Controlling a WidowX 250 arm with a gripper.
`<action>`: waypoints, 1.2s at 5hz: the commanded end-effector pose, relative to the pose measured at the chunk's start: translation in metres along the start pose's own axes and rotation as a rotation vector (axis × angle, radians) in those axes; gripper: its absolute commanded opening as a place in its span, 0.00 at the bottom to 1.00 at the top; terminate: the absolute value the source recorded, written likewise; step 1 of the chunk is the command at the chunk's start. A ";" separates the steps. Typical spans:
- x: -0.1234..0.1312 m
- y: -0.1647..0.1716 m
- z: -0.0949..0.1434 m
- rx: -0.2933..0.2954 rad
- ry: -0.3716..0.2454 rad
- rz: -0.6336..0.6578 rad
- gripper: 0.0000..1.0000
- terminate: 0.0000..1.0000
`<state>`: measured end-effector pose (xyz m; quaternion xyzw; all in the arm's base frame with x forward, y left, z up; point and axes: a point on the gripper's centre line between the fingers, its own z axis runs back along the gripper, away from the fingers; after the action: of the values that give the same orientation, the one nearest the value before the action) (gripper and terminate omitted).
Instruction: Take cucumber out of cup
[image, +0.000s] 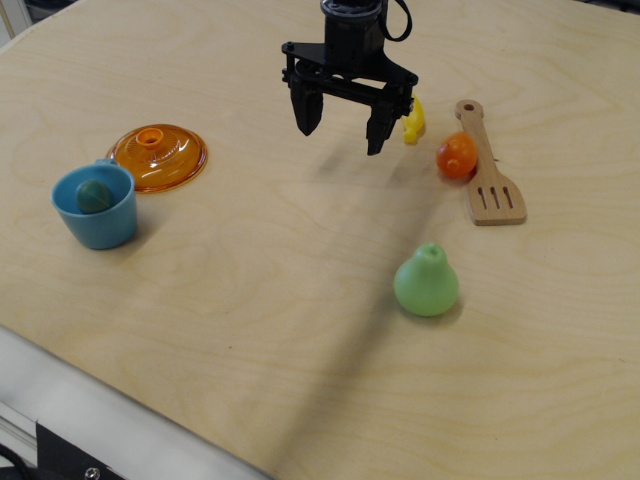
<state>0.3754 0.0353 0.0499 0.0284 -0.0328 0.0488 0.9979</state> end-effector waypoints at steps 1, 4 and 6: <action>0.000 0.000 0.000 0.000 0.000 0.000 1.00 0.00; -0.071 0.066 0.040 0.117 -0.031 0.367 1.00 0.00; -0.119 0.098 0.048 0.157 -0.028 0.642 1.00 0.00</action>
<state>0.2435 0.1235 0.0814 0.0938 -0.0252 0.3584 0.9285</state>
